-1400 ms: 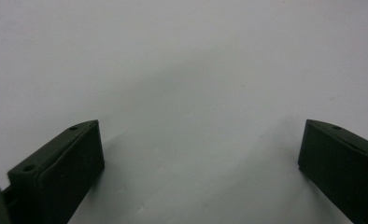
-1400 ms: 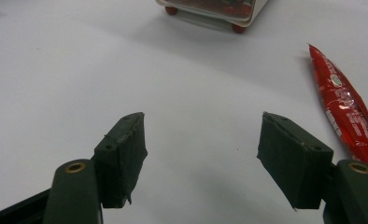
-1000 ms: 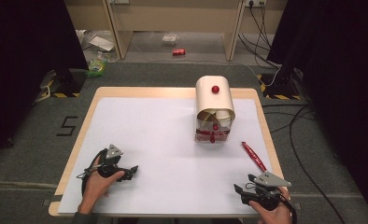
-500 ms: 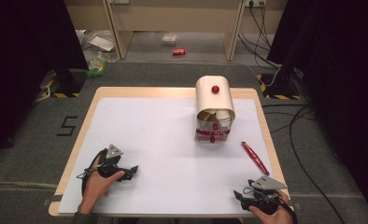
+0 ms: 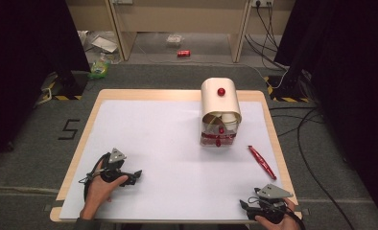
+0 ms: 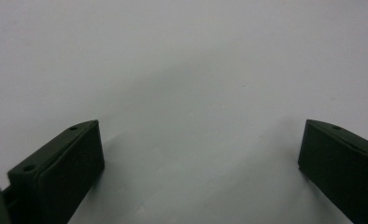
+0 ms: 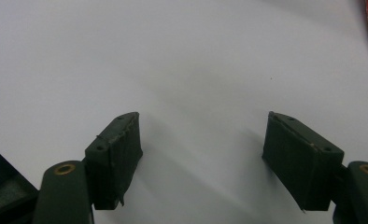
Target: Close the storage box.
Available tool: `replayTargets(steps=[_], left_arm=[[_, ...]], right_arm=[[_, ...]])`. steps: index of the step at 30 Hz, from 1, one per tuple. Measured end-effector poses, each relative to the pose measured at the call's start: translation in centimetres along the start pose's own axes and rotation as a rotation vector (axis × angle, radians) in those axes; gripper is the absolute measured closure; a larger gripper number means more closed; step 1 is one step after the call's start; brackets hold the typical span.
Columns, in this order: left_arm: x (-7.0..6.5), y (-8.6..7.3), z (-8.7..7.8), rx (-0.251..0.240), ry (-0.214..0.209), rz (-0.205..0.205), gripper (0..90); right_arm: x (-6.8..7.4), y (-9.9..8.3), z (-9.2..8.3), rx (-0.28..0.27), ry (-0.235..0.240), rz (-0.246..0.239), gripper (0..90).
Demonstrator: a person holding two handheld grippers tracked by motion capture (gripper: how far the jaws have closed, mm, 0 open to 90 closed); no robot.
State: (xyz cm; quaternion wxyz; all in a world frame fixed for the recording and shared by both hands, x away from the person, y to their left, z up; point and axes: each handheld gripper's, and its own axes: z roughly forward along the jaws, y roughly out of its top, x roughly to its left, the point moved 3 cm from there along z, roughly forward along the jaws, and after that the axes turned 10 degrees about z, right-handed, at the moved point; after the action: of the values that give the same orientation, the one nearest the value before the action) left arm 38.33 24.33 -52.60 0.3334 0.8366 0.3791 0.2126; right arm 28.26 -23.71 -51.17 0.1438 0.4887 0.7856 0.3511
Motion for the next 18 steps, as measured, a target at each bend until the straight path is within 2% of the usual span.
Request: replayTargets(steps=[18], left_arm=[[0.00,0.00,0.00,0.000,0.000,0.000,0.0]], right_arm=[[0.08,-0.81,-0.10,-0.063,-0.004,0.011,28.2]])
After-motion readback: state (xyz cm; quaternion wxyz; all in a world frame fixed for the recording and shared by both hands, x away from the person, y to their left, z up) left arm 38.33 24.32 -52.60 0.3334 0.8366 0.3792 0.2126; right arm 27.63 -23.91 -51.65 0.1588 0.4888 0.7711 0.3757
